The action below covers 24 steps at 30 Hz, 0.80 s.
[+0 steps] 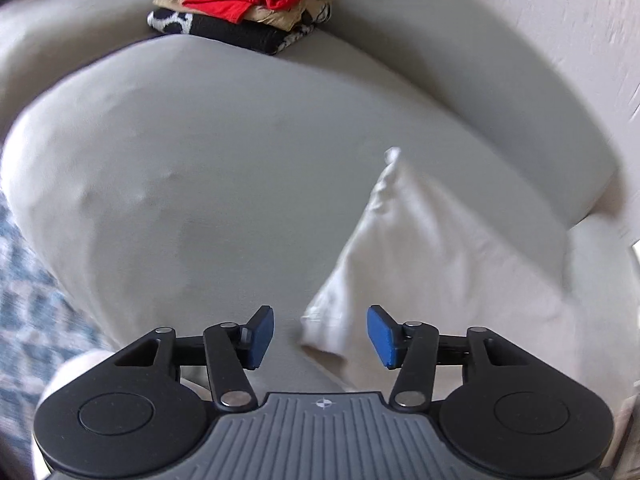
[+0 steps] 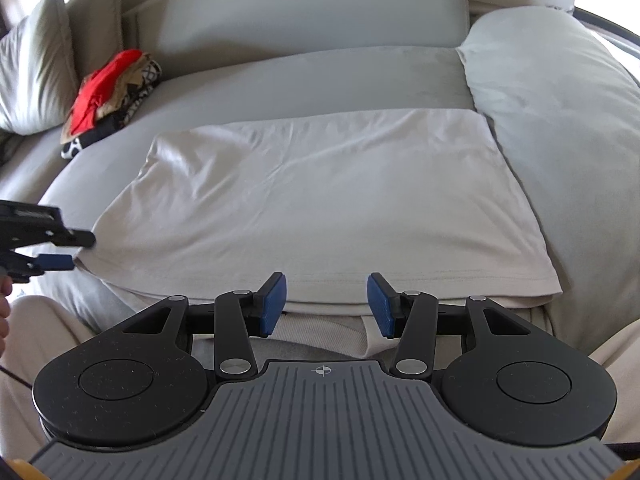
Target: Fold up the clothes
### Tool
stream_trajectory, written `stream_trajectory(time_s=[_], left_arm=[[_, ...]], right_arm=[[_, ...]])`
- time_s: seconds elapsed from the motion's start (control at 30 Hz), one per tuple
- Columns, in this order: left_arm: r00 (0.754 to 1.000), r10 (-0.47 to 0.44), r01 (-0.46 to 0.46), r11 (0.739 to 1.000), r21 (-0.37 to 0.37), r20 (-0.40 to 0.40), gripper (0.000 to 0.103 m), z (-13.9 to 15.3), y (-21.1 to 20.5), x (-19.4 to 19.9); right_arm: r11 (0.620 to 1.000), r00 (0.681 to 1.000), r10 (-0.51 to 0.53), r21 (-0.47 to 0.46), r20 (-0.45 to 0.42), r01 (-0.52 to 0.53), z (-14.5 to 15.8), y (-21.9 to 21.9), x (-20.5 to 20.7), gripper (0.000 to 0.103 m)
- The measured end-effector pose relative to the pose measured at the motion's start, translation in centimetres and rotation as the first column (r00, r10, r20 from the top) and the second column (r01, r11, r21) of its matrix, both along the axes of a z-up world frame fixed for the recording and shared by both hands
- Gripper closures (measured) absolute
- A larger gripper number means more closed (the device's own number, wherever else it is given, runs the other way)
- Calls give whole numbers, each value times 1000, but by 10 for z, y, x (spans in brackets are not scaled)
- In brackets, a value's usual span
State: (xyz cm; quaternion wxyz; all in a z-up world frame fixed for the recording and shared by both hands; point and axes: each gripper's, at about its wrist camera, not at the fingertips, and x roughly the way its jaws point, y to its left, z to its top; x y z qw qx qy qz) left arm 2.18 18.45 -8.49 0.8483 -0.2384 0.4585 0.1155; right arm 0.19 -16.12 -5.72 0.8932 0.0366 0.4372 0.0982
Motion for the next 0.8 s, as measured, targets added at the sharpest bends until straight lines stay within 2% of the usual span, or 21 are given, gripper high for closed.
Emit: stream_trajectory(time_s=[0.07,0.13,0.2,0.27,0.33,0.37,0.4,0.43,0.53,0.63,0.7,0.77,0.8], left_arm=[[1000,17,-17,1000,2,-13,80,-3,0,0],[1000,21,-21,1000,3,0,92,-3,0,-3],[1000,20,-20,999,37,-3,94,-3,-3,-4],[999,33,-31,994,109,-21,94,-3,-6,-6],[997,48,-33,977,211,-68,96,-4,-8,-6],[994,58,-32,964,263,-92,95,-5,-9,-6],[994,59,-32,962,273,-93,95,-3,-9,-8],[994,59,-33,961,274,-88,89,-1,-9,-10],[1000,28,-24,950,310,-10,80,20,-20,-15],[996,-42,11,924,383,73,72,49,-45,-13],[983,-121,57,918,394,140,68,67,-62,-9],[979,-160,103,921,377,123,60,62,-69,4],[978,-177,125,922,367,110,60,58,-72,10]], right_arm=[[1000,1000,3,-3,6,-3,0,-1,-1,52],[1000,1000,-4,-4,3,4,-1,-3,0,51],[1000,1000,-13,-2,-8,13,-4,-6,2,51],[1000,1000,-23,-8,-17,23,-5,-9,4,51],[999,999,-39,-20,-14,38,-5,-16,4,51],[999,999,-49,-24,-10,48,-5,-20,5,51],[998,998,-66,-19,-6,66,-4,-26,6,50],[996,996,-89,-7,-2,89,-2,-33,8,48],[987,987,-160,34,2,160,5,-58,15,47],[975,978,-210,70,7,209,13,-81,23,44],[968,971,-238,89,17,236,18,-95,28,41],[959,964,-265,107,27,261,22,-106,32,41],[957,962,-271,115,25,266,22,-109,33,41]])
